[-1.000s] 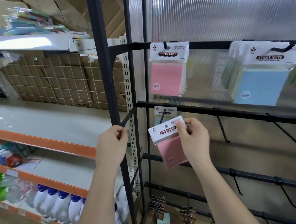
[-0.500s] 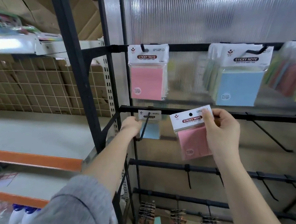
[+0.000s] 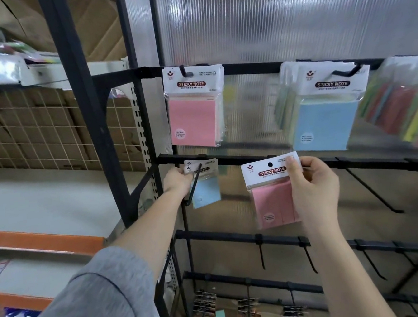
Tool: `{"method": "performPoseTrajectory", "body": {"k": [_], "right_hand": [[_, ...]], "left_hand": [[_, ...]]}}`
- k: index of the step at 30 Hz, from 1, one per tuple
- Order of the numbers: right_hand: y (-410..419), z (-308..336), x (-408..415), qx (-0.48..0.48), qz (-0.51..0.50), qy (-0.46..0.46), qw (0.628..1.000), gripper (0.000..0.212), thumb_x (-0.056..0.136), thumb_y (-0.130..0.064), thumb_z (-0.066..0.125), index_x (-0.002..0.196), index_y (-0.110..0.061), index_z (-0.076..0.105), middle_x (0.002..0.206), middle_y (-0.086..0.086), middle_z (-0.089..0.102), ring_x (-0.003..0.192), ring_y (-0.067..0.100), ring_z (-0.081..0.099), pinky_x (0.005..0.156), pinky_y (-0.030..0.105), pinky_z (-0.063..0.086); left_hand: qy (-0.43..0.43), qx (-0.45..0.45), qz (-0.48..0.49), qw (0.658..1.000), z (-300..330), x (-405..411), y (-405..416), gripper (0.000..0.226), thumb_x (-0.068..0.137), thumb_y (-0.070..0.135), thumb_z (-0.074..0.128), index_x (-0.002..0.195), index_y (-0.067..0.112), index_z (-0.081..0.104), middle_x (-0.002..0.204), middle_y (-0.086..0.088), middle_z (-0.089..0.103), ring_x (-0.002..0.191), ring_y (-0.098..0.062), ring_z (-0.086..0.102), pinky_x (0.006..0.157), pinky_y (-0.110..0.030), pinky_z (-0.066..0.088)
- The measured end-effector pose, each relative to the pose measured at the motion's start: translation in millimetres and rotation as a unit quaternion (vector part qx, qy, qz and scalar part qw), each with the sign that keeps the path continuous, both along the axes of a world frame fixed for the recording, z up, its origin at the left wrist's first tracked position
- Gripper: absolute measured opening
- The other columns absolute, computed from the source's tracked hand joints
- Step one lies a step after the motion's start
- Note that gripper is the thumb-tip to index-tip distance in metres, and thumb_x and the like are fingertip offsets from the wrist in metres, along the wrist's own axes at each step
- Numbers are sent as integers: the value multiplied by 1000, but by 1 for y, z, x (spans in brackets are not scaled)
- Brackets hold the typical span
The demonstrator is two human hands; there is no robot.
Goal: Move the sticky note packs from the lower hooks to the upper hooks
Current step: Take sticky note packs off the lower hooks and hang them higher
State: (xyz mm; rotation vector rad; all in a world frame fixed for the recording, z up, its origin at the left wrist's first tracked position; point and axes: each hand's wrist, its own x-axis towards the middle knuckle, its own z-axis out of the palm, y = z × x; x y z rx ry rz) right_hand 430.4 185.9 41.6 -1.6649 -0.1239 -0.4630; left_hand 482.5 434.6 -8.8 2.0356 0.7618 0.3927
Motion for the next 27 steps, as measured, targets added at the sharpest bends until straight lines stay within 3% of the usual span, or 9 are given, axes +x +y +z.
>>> {"method": "performPoseTrajectory", "body": {"k": [2, 4, 6, 12, 16, 19, 22, 27], "right_hand": [[0, -1, -1, 3, 2, 3, 1000, 17, 95, -32, 54, 85, -20, 62, 75, -11, 66, 60, -4, 58, 50, 6, 40], [1, -2, -2, 6, 2, 2, 1000, 17, 95, -31, 55, 83, -21, 61, 74, -11, 66, 57, -9, 56, 49, 5, 39], [1, -2, -4, 5, 5, 5, 1000, 17, 95, -31, 55, 80, -24, 60, 75, -11, 66, 59, -7, 57, 50, 7, 40], [0, 0, -13, 12, 11, 5, 1000, 17, 94, -34, 54, 81, -28, 63, 77, -14, 67, 65, -1, 59, 55, 12, 42], [-3, 1, -20, 26, 6, 6, 1000, 16, 94, -34, 56, 79, -32, 62, 78, -14, 67, 62, -6, 60, 53, 9, 43], [-4, 0, -25, 32, -6, 6, 999, 16, 94, -34, 56, 83, -26, 63, 80, -9, 68, 68, 2, 61, 59, 18, 45], [-5, -1, -31, 35, -11, 4, 999, 18, 94, -35, 54, 80, -26, 61, 79, -8, 67, 71, 8, 61, 61, 23, 47], [-7, -3, -40, 25, -7, 8, 1000, 19, 95, -36, 53, 84, -25, 62, 84, -6, 68, 76, 13, 64, 63, 28, 51]], "left_hand": [[-14, -24, -16, 999, -1, 1, -1, 38, 93, 33, 57, 111, 0, 61, 98, -15, 65, 78, -23, 60, 56, -25, 35], [-33, -68, -36, 996, -2, -1, -2, 36, 94, 35, 55, 107, 3, 65, 88, -9, 64, 68, -18, 56, 58, -24, 42], [-47, -94, -45, 993, -3, -2, -3, 33, 96, 34, 53, 106, 6, 67, 87, -10, 64, 75, -23, 58, 67, -26, 45], [-57, -75, -29, 995, -6, -17, -7, 27, 99, 26, 43, 94, 8, 62, 89, -10, 61, 82, -24, 54, 64, -25, 37], [-52, -62, -1, 997, -6, -35, -15, 27, 101, 27, 39, 94, 9, 58, 84, -7, 58, 67, -16, 49, 51, -24, 33], [-66, -46, 8, 997, -10, -53, -20, 25, 101, 26, 37, 100, 12, 57, 88, -9, 58, 66, -16, 47, 51, -25, 35], [-101, -19, 17, 995, -16, -72, -25, 28, 101, 26, 36, 103, 7, 57, 90, -9, 55, 75, -21, 48, 62, -28, 35], [-117, -3, 26, 993, -13, -100, -36, 32, 101, 27, 35, 93, 5, 56, 81, -8, 58, 65, -15, 49, 52, -25, 33]]}}
